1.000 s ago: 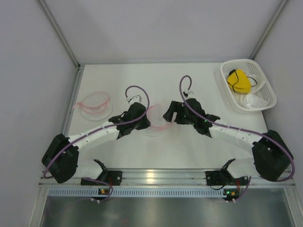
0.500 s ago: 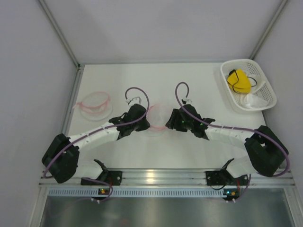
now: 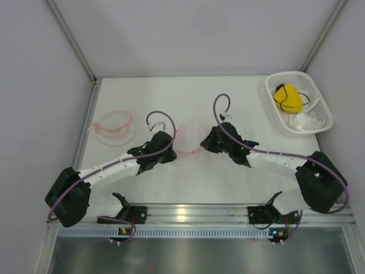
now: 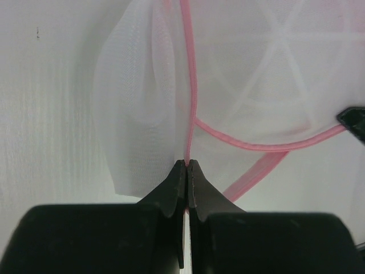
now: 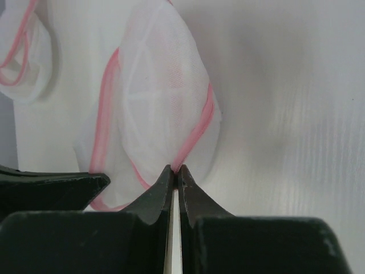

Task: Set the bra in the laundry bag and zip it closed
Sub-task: Open the laundry bag at the center of the board.

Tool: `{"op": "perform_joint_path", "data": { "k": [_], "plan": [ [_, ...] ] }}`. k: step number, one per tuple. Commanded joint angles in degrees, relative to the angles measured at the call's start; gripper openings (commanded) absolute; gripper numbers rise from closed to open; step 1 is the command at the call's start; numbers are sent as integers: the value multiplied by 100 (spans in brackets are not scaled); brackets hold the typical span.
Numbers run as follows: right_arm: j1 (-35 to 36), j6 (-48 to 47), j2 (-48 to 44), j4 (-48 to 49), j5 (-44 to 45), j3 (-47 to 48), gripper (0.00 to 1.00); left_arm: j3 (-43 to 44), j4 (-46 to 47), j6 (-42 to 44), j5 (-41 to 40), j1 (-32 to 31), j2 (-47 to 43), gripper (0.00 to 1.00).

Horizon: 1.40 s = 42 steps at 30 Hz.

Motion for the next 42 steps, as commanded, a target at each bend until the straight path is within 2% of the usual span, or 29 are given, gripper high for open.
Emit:
{"op": "perform_joint_path", "data": {
  "k": [1,6,11,16,17,18,20,21,24,26,30,33,35,37,40,42],
  "plan": [
    [57,196,-581,390,294,304,0,-167,221,-84,-187,-26,-231,0],
    [-398,670,-881,670,374,348,0,-273,212,-76,-275,-26,-301,0],
    [-1242,1400,-627,1303,-311,260,0,-308,212,-6,-363,-26,-354,0],
    [-1797,1742,-433,1410,-514,348,1,-282,195,100,-460,-26,-371,0],
    [-1885,1831,-415,1453,-689,331,4,-256,195,144,-477,-26,-371,0],
    [-2086,1884,-380,1549,-743,296,18,-264,195,153,-504,-26,-371,0],
    [-2236,1823,-336,1595,-822,339,35,-247,195,179,-530,-26,-354,0],
    [-2350,1701,-275,1533,-840,461,49,-238,195,188,-565,-26,-302,0],
    [-2544,1333,-134,1304,-1111,777,66,-89,203,258,-609,-26,-144,0],
    [-2702,1042,-134,947,-1287,1067,74,60,195,285,-653,-17,-47,0],
    [-3045,-238,-379,-28,-1131,1552,78,350,212,399,-732,0,322,0],
    [-3361,-1214,-695,-1003,-289,1833,80,693,282,609,-785,53,515,0],
    [-3702,-1542,-906,-1279,360,1877,82,913,544,838,-847,105,586,0],
    [-4072,-1781,-995,-1324,400,1834,82,1088,808,1031,-577,193,753,0],
    [-5283,-1860,-751,-1236,-143,1859,81,1421,1091,1093,3,562,1087,0],
    [-5593,-1983,-487,-1288,-224,1991,81,1624,1109,1276,93,817,1324,0]
  ]
}}
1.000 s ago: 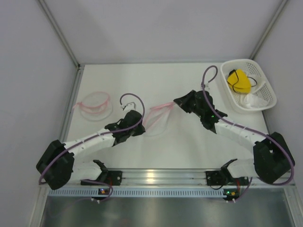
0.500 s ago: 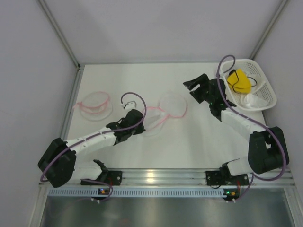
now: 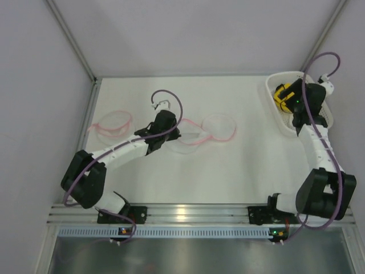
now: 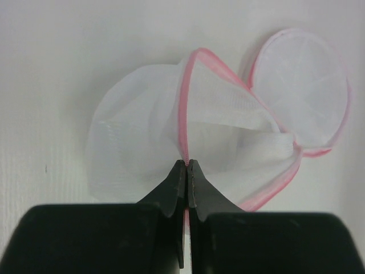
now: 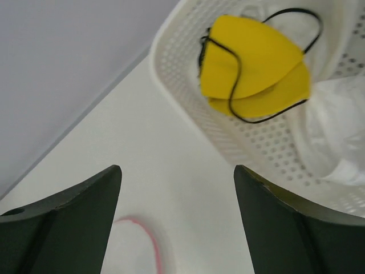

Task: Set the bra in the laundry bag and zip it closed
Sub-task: Open the laundry bag at the center of the board, then pick up the bra from the bin.

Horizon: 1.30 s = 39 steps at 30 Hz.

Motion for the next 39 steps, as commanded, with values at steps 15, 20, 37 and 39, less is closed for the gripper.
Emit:
{"op": "perform_joint_path", "data": {
  "k": [15,20,37,39],
  "plan": [
    [-1563,-303,2670,353,-123,1431,73,804,-577,1041,456,432,-506,73],
    [-1633,-207,3021,723,-96,1624,67,637,-885,1103,121,440,-1164,75],
    [-1563,-224,3646,345,-17,1924,62,487,-1175,1120,-134,511,-1491,77],
    [-1554,-207,3725,397,-52,1933,60,513,-1158,1129,-125,511,-1447,77]
  ]
}}
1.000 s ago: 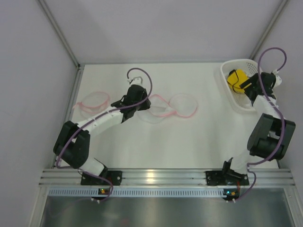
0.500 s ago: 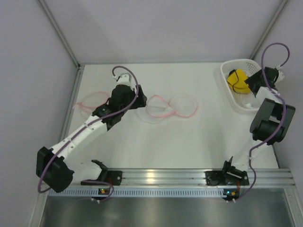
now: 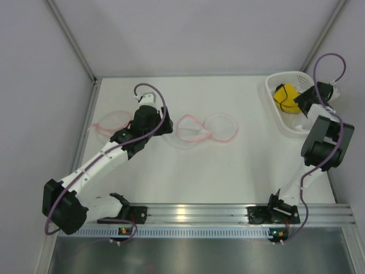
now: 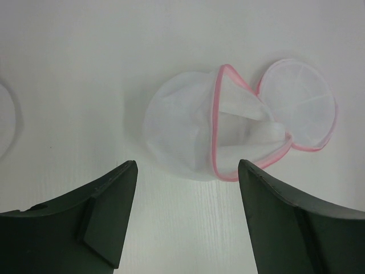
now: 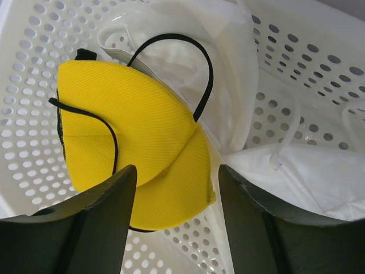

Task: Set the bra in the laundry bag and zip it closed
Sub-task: Pick up the bra from the bin.

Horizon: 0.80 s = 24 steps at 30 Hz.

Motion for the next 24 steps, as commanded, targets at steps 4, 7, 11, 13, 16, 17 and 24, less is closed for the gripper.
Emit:
{"op": "perform_joint_path", "data": {
  "k": [4,7,11,13,16,17,24],
  "plan": [
    [35,-41,320,116,-11,230,58,98,51,54,-55,45,35,77],
    [53,-49,391,168,-28,257,50,107,60,10,-64,45,-9,77],
    [53,-67,321,300,-134,266,5,125,51,-34,-55,45,-53,77],
    [53,-67,155,300,-134,257,0,151,68,-26,-38,45,-62,77],
    [53,-233,-214,494,-64,248,0,186,60,-35,-12,45,-27,77],
    [53,-260,-320,494,-29,257,0,195,60,-8,6,45,-18,77],
    [53,-629,-1506,686,25,213,0,555,77,290,270,45,193,77]
  ]
}}
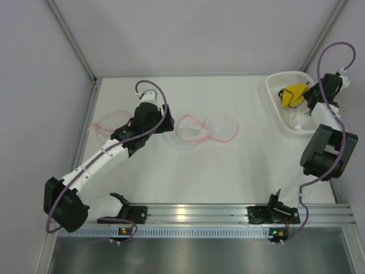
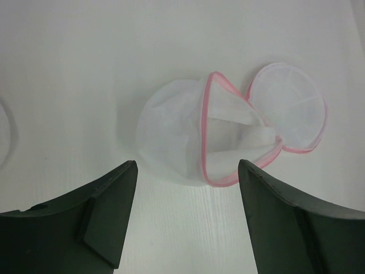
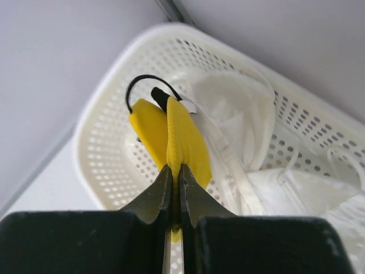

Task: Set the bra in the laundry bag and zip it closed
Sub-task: Pick up the bra from the bin.

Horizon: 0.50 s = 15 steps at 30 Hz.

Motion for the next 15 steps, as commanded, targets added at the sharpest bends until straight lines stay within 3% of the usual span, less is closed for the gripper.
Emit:
{"op": "perform_joint_path", "data": {
  "k": [1,4,10,15],
  "plan": [
    [29,-382,-1097,663,-69,124,0,437,79,258,184,19,116,77],
    [29,-374,-1670,900,-176,-166,0,736,88,407,281,19,239,77],
    [29,-287,-2681,1349,-1264,-756,0,1316,193,645,624,19,512,77],
    [99,-453,-3226,998,-1932,-669,0,1667,536,671,1335,19,697,78]
  ]
}}
